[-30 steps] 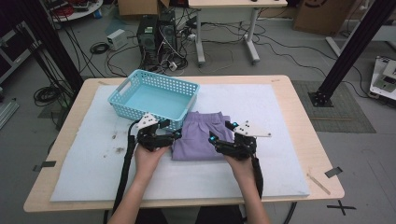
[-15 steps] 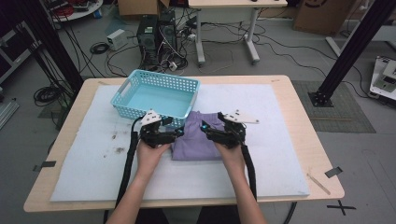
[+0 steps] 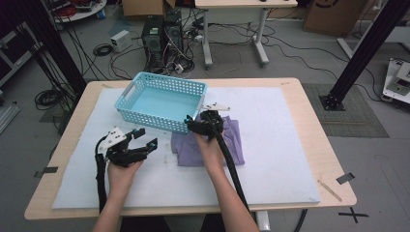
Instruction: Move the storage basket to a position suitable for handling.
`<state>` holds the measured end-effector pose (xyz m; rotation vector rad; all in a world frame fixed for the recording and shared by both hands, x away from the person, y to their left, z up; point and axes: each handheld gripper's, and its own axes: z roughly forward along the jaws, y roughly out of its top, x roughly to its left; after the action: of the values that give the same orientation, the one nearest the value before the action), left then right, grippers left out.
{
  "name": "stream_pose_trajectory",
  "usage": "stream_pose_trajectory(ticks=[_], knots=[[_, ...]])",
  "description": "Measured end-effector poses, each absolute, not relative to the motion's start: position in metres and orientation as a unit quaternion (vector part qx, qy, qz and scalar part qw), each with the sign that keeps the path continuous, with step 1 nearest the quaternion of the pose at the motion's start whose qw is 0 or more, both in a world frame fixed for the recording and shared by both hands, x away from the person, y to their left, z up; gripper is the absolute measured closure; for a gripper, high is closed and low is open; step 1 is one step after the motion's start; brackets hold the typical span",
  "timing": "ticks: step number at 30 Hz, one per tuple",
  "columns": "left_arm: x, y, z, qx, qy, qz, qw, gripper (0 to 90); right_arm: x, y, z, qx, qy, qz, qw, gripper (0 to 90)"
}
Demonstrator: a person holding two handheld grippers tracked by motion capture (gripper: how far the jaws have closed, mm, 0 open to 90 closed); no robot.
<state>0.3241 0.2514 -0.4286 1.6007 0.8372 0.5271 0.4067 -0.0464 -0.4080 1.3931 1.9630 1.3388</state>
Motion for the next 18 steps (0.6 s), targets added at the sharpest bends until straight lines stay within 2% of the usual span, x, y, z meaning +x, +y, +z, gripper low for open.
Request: stream_pose_trajectory(ticks=[2,5,7,8,12,15,18], knots=[[0.322,0.258,-0.431,0.687,0.364,0.227,0.586,29.9,0.405,-0.043,-0.41,0.499,0.688,0.482,0.211,33.4],[0.319,0.264,-0.433,0.686,0.368,0.221,0.587,29.9,0.413,-0.041,-0.411,0.512,0.685,0.474,0.209,37.0],[0.316,0.266,-0.433,0.688,0.364,0.222,0.588,29.9,0.429,-0.041,-0.411,0.532,0.685,0.468,0.168,46.0],[0.316,0.266,-0.433,0.688,0.364,0.222,0.588,29.9,0.434,-0.041,-0.41,0.54,0.684,0.464,0.158,47.5],[0.314,0.268,-0.432,0.687,0.36,0.22,0.591,29.9,0.446,-0.036,-0.403,0.566,0.678,0.444,0.149,59.3],[0.313,0.27,-0.431,0.69,0.356,0.225,0.589,29.9,0.455,-0.034,-0.397,0.578,0.671,0.437,0.159,69.9],[0.311,0.273,-0.432,0.689,0.354,0.227,0.59,29.9,0.464,-0.032,-0.392,0.577,0.672,0.427,0.184,75.8]])
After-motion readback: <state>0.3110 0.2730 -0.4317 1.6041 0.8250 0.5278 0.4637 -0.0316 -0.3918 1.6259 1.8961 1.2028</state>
